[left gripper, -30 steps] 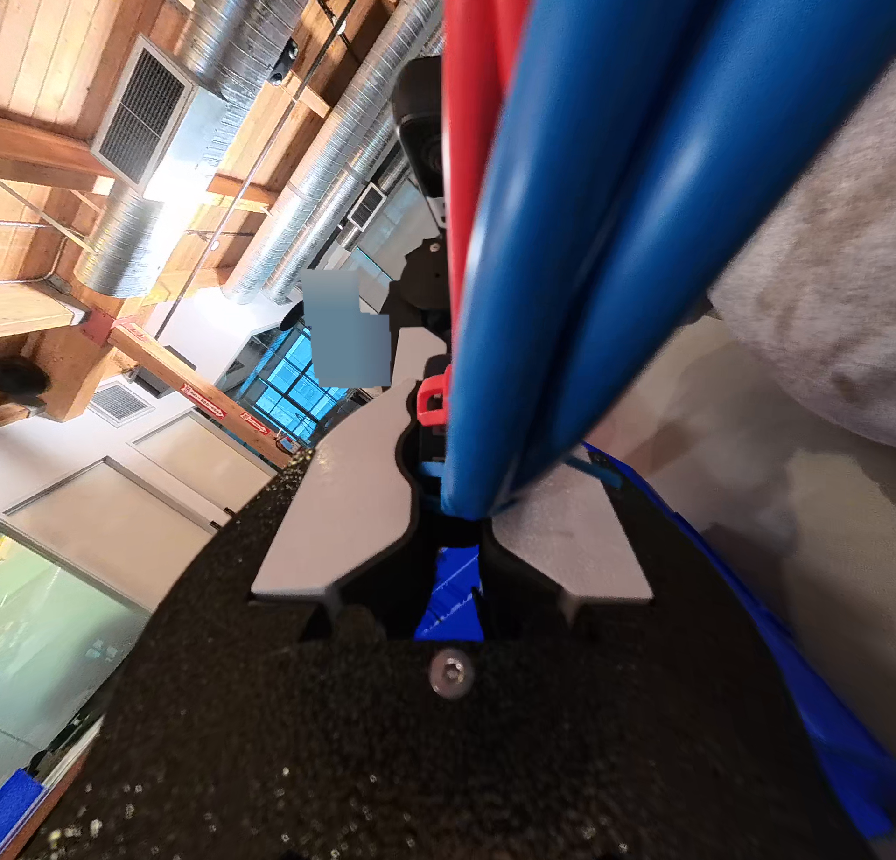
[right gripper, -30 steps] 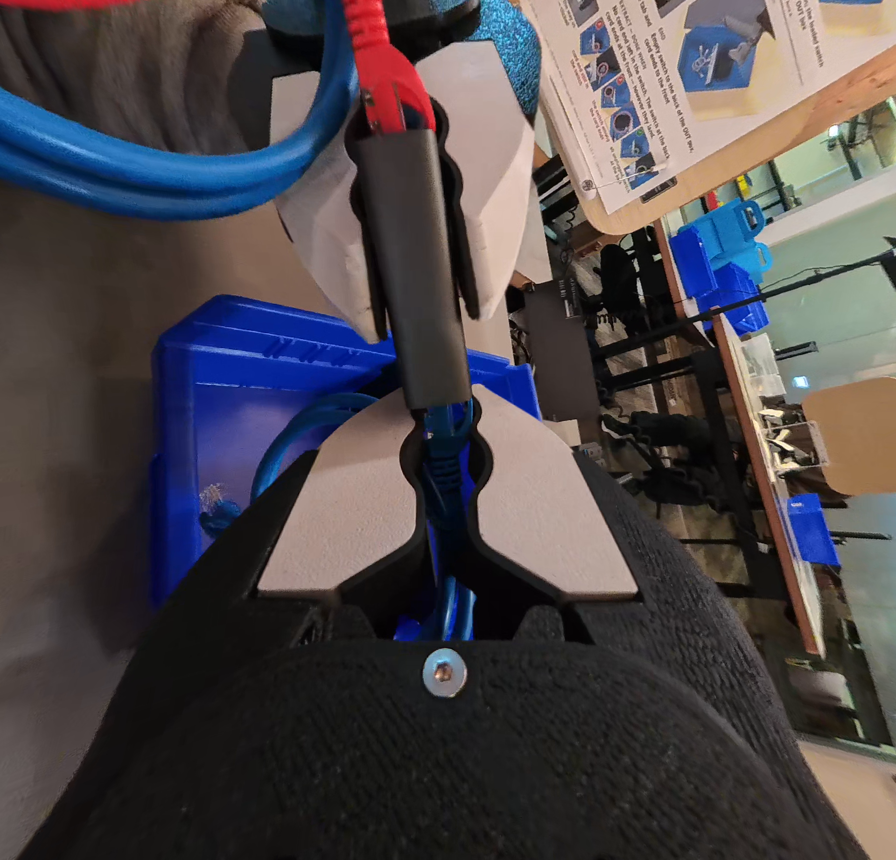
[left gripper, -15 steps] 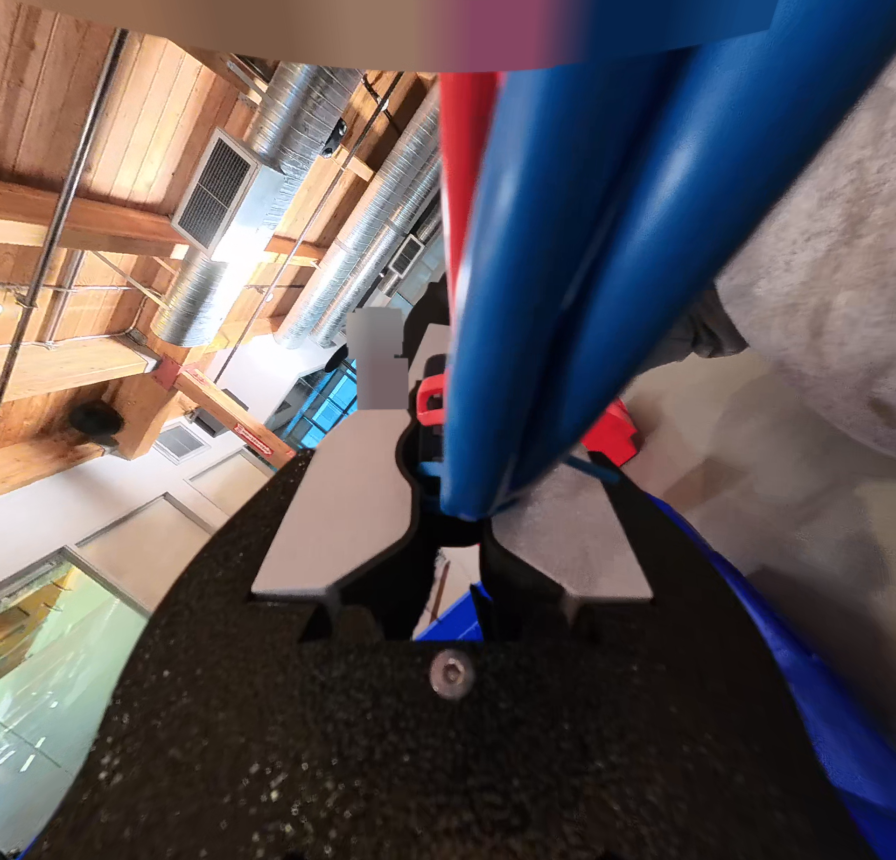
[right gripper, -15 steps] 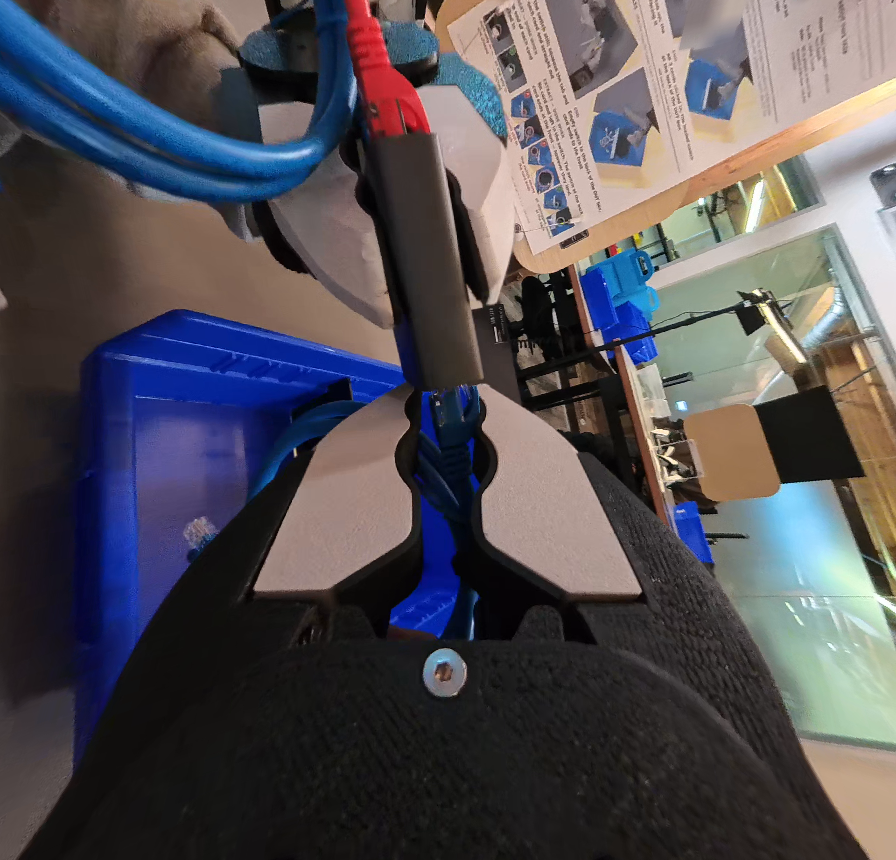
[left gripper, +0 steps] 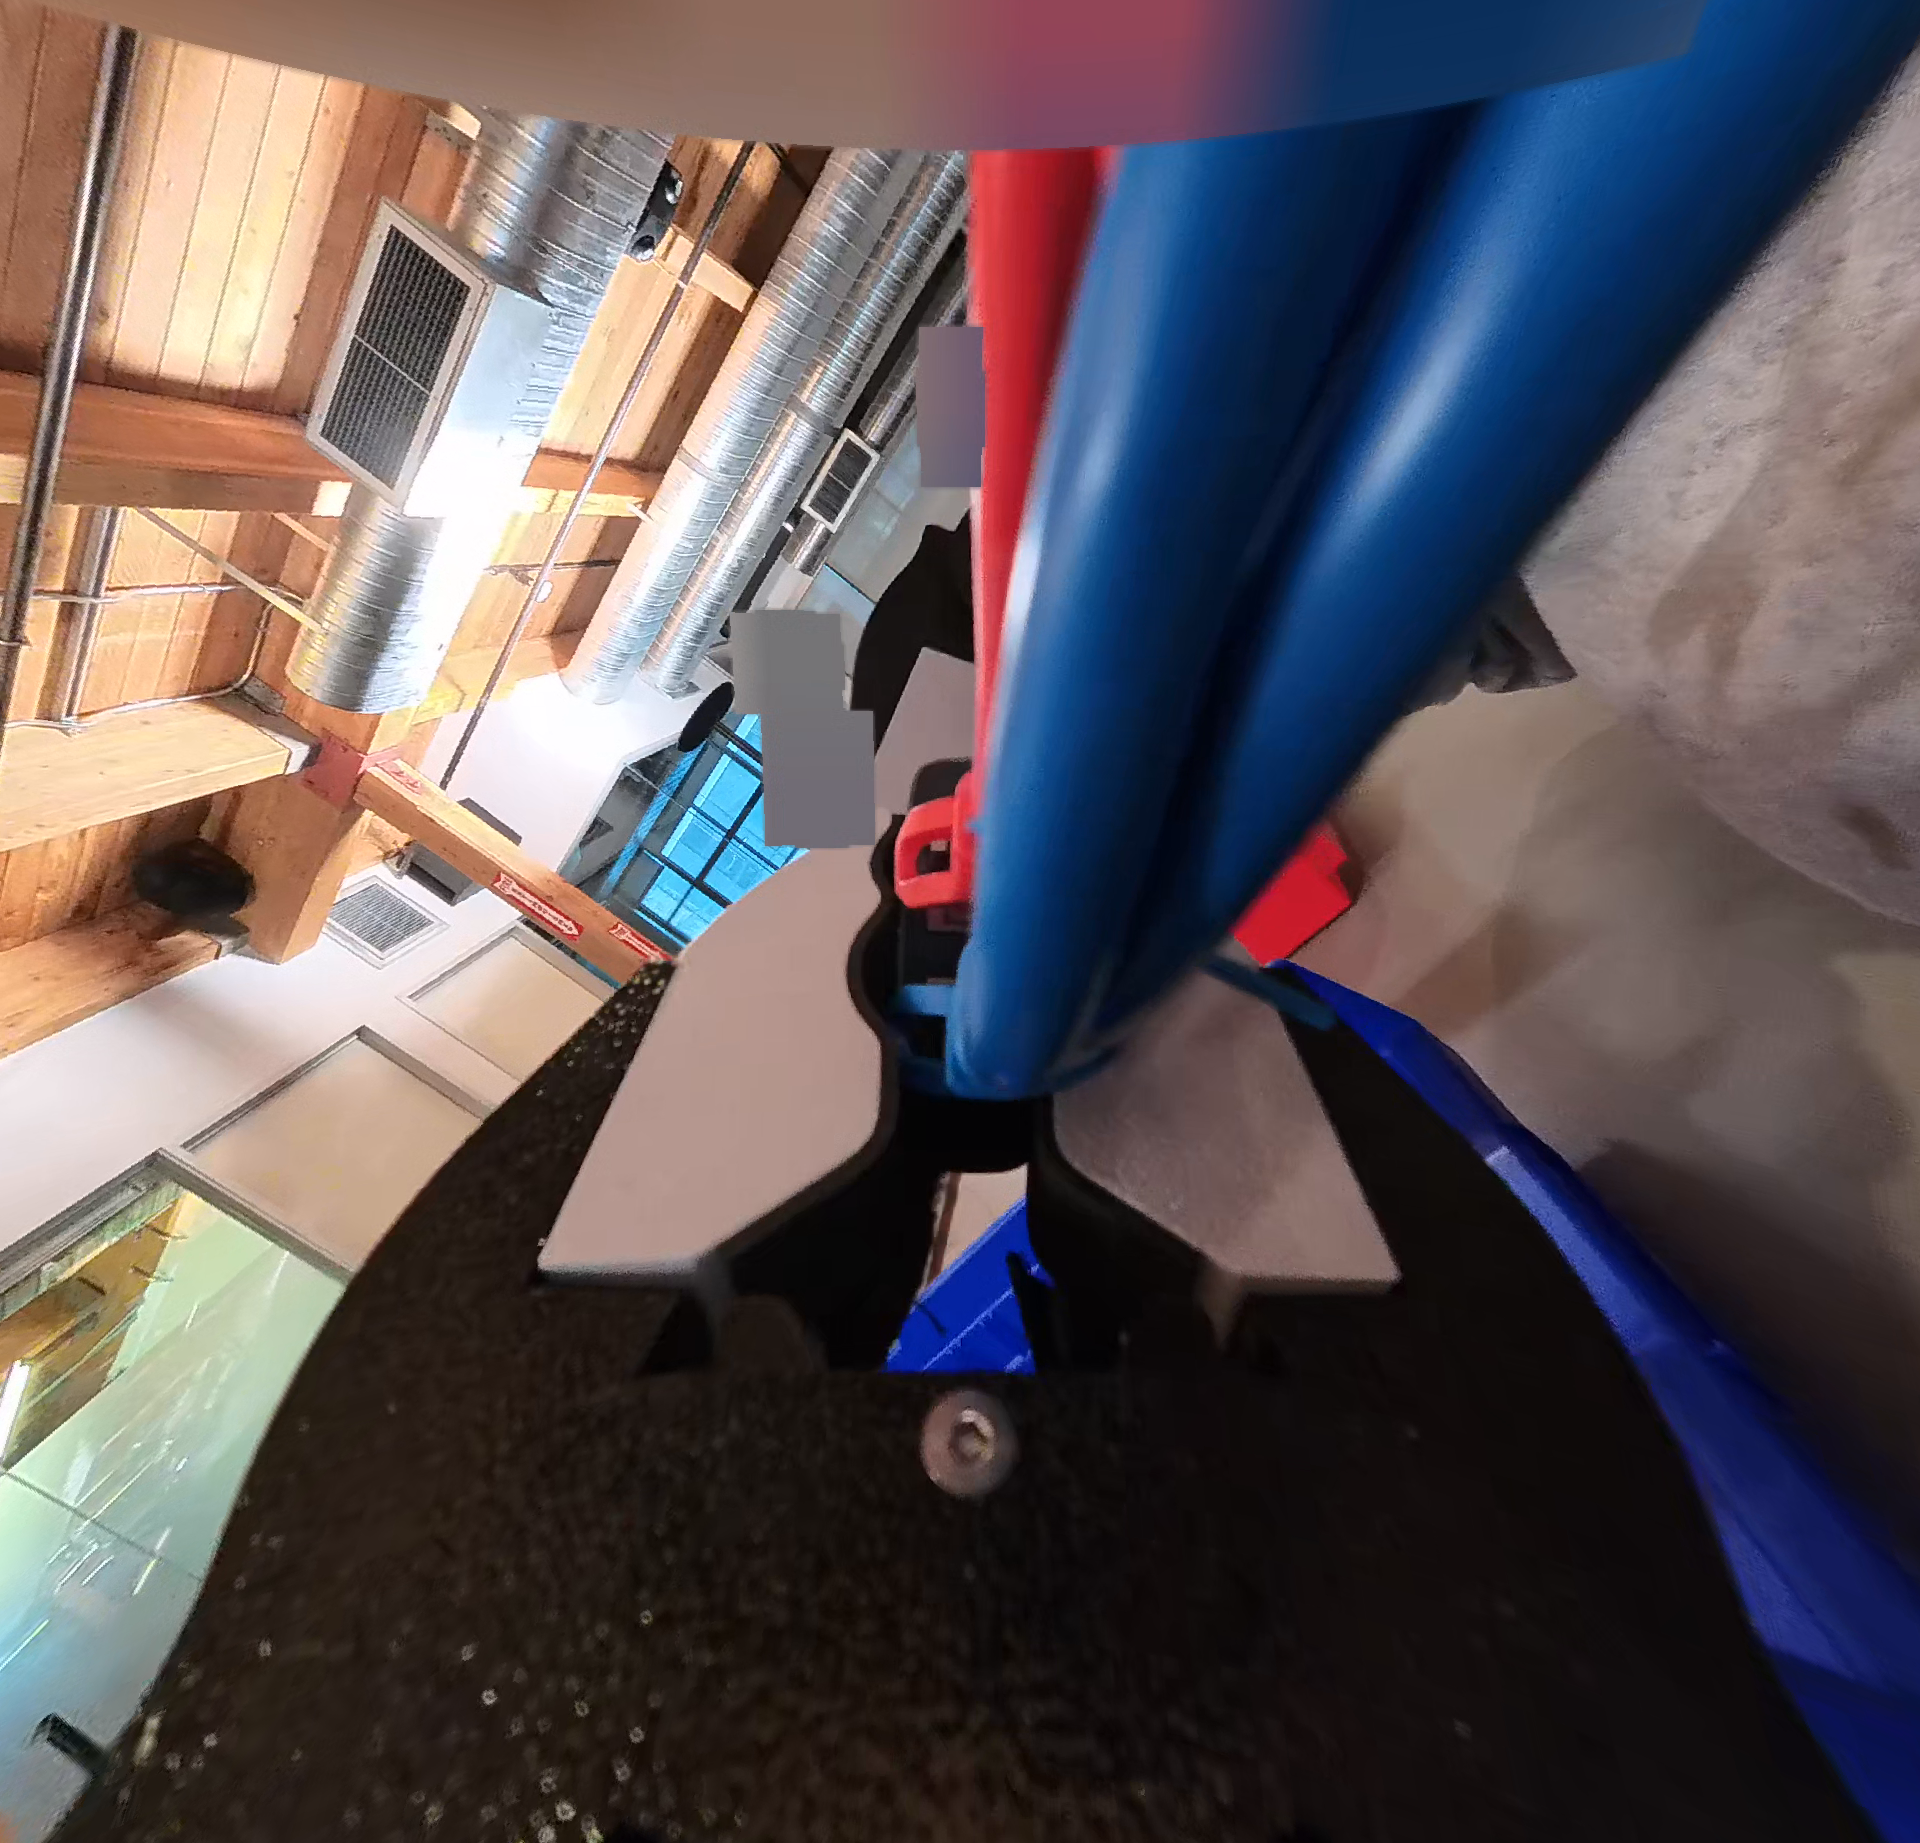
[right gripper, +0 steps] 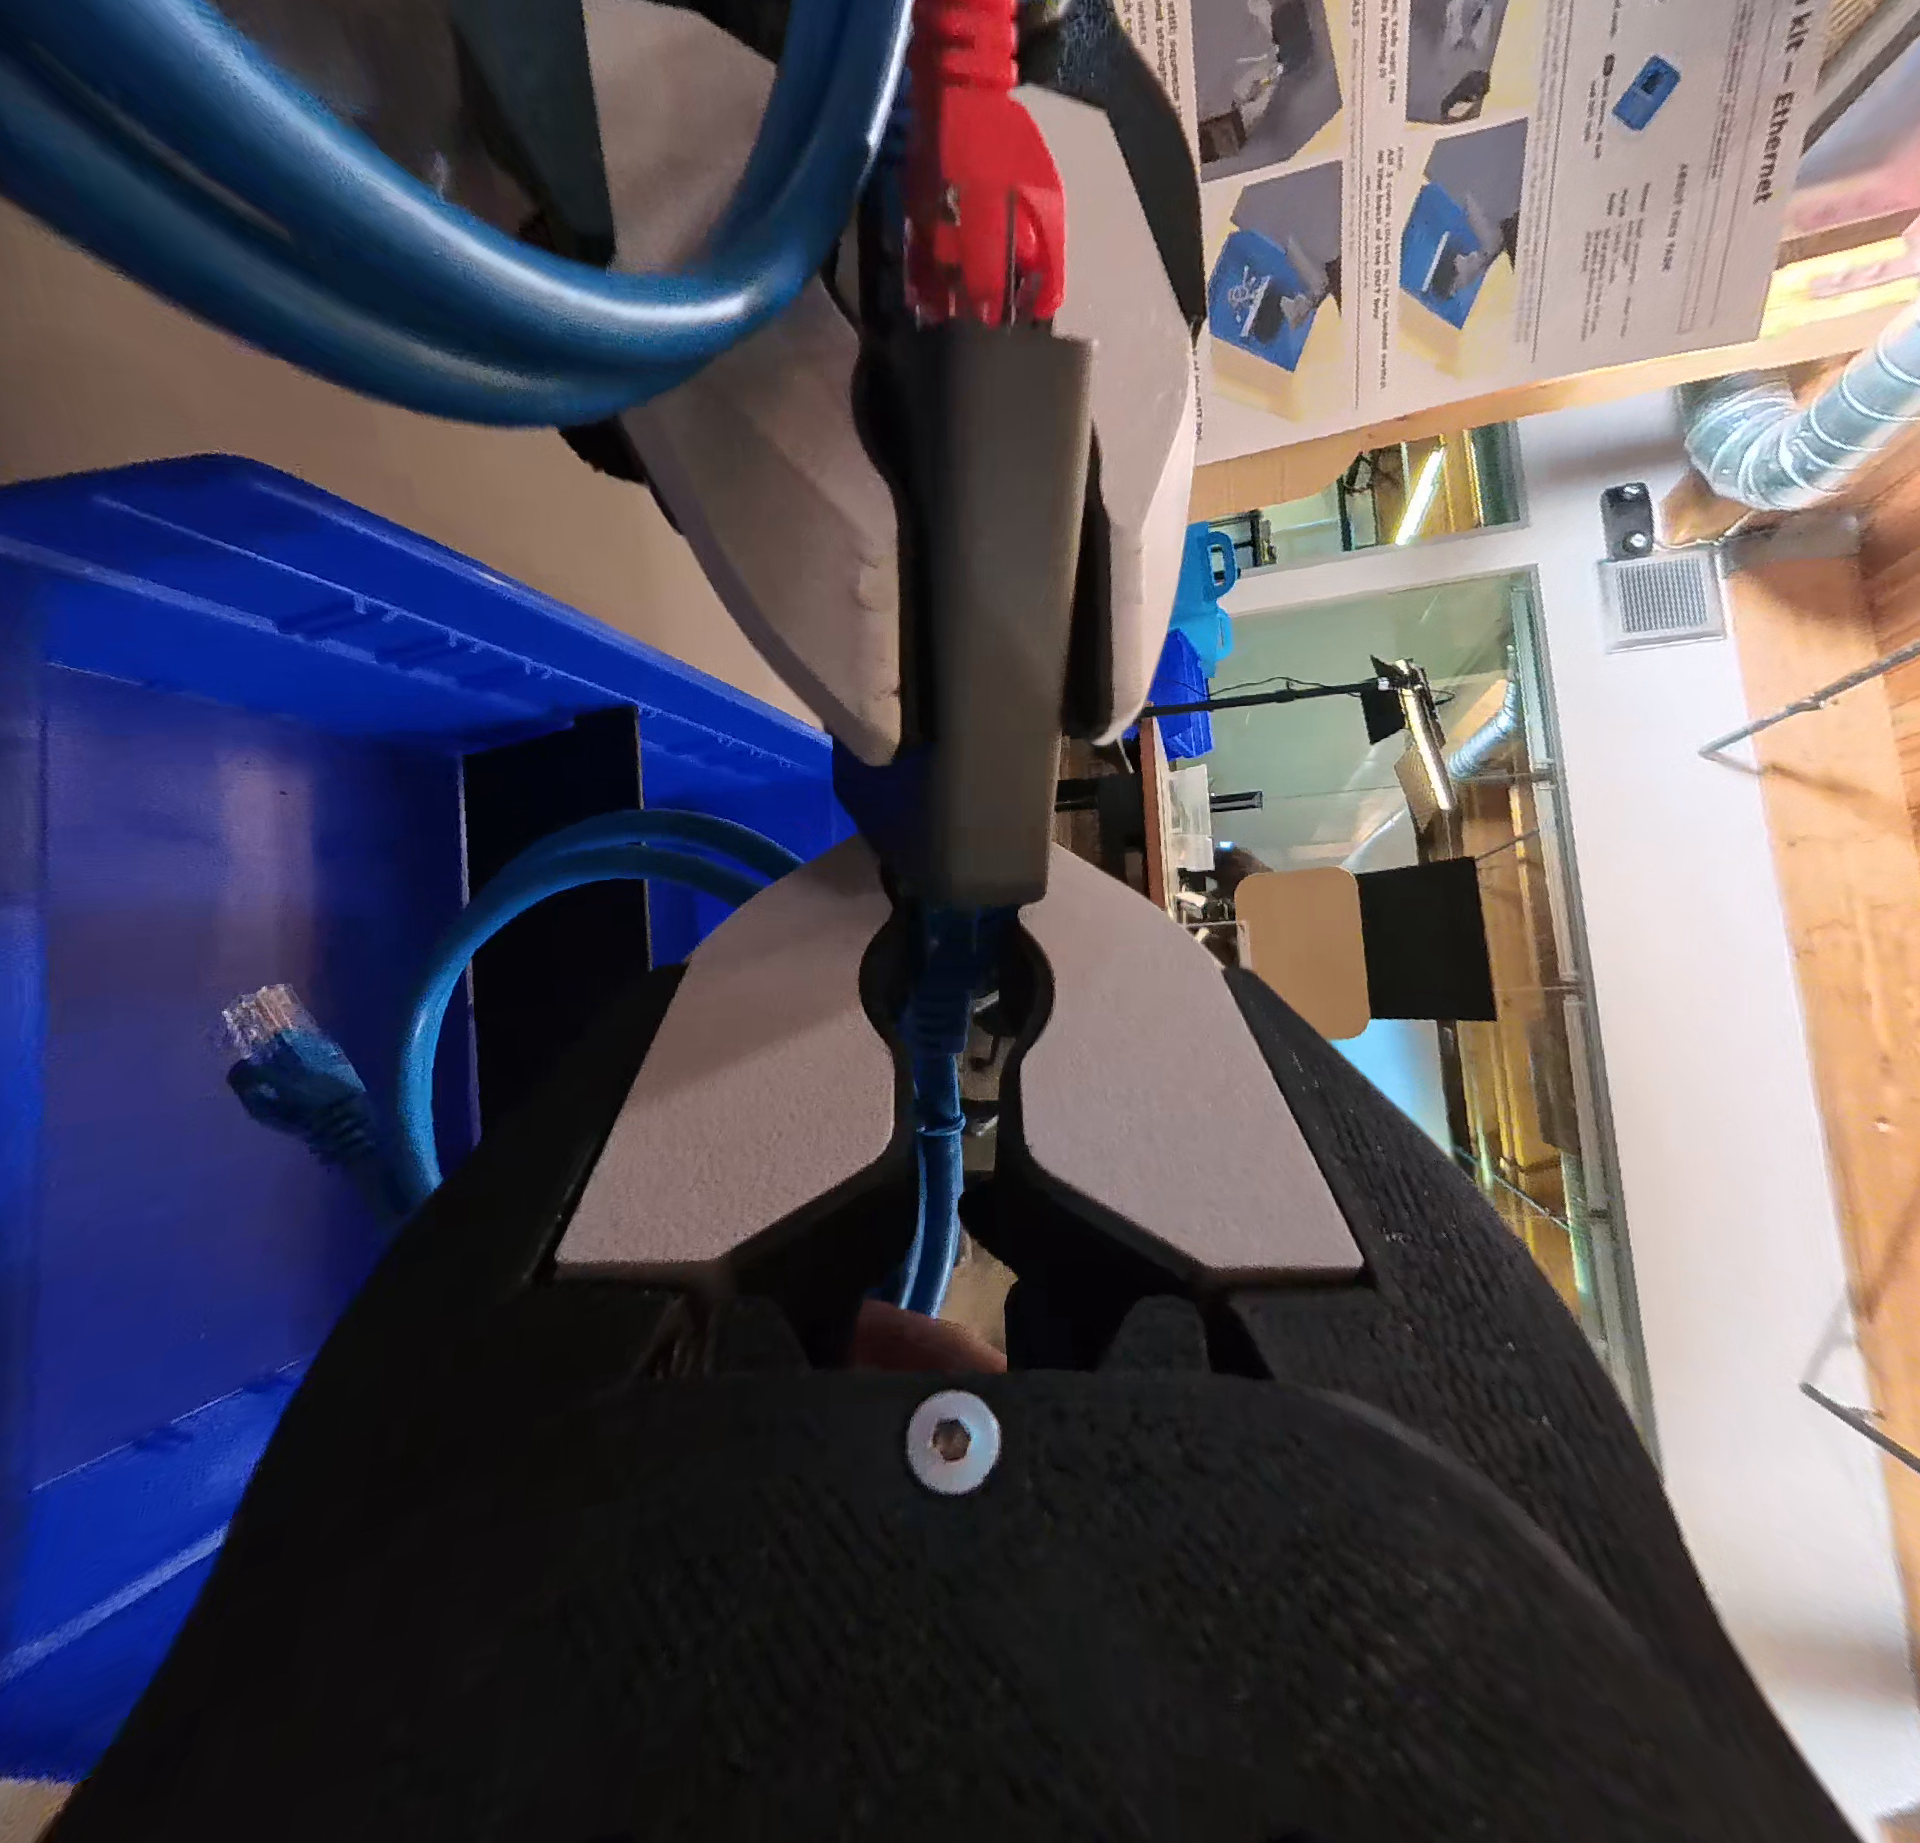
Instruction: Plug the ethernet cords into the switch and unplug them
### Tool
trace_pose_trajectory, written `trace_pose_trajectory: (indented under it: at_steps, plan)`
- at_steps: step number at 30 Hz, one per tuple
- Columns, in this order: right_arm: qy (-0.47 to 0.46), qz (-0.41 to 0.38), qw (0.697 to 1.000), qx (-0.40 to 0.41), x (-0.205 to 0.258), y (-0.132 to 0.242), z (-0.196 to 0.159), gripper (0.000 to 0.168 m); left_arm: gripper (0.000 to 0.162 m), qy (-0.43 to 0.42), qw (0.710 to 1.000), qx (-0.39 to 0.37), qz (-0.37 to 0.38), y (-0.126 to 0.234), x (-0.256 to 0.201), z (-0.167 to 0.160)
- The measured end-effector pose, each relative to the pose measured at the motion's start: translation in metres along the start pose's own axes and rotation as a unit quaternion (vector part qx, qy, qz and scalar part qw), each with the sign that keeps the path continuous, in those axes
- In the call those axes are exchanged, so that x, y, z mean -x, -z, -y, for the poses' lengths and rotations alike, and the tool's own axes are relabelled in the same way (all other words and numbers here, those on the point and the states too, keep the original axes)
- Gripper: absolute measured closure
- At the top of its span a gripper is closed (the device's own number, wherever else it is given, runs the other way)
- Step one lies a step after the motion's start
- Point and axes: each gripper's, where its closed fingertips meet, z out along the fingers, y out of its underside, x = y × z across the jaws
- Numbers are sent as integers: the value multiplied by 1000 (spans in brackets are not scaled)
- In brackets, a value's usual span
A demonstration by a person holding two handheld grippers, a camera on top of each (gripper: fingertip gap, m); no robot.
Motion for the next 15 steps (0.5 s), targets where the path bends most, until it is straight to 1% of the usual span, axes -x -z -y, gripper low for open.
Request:
trace_pose_trajectory:
  at_steps: [4,6,11,15]
  plan:
    - [-31,20,999,-1,4,-1,1,155,141,-10,1000,8,-8,0,-3,0]
    - [-26,28,999,-7,6,-1,1,152,141,-7,1000,7,-13,0,-5,0]
    - [-3,35,999,-4,10,-3,2,149,140,9,1000,-5,-18,0,-7,1]
    - [-38,51,998,-13,12,-4,4,139,141,16,999,-15,-31,0,-11,6]
